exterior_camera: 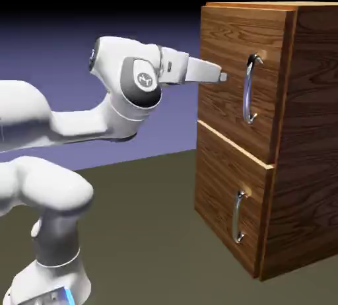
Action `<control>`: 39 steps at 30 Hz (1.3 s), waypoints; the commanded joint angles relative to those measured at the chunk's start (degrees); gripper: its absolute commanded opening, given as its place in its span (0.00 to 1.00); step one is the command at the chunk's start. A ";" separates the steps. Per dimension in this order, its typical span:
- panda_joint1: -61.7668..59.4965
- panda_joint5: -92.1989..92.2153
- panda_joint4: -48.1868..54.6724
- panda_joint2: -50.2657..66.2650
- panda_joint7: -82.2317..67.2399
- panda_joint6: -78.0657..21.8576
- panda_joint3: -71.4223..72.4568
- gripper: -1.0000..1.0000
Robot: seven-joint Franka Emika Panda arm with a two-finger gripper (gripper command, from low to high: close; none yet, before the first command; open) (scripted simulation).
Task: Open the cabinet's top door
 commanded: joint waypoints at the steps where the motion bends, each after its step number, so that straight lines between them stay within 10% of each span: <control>1: 0.96 -2.50 0.20 -1.05 1.30 -0.34 -1.19 0.50; 21: 24.39 -42.66 9.50 -13.84 21.91 -8.55 -20.12 0.50; 22: 24.39 -42.66 9.50 -13.84 21.91 -8.55 -20.12 0.00; 39: 4.11 -27.29 -15.77 -19.67 35.86 -38.34 10.58 0.00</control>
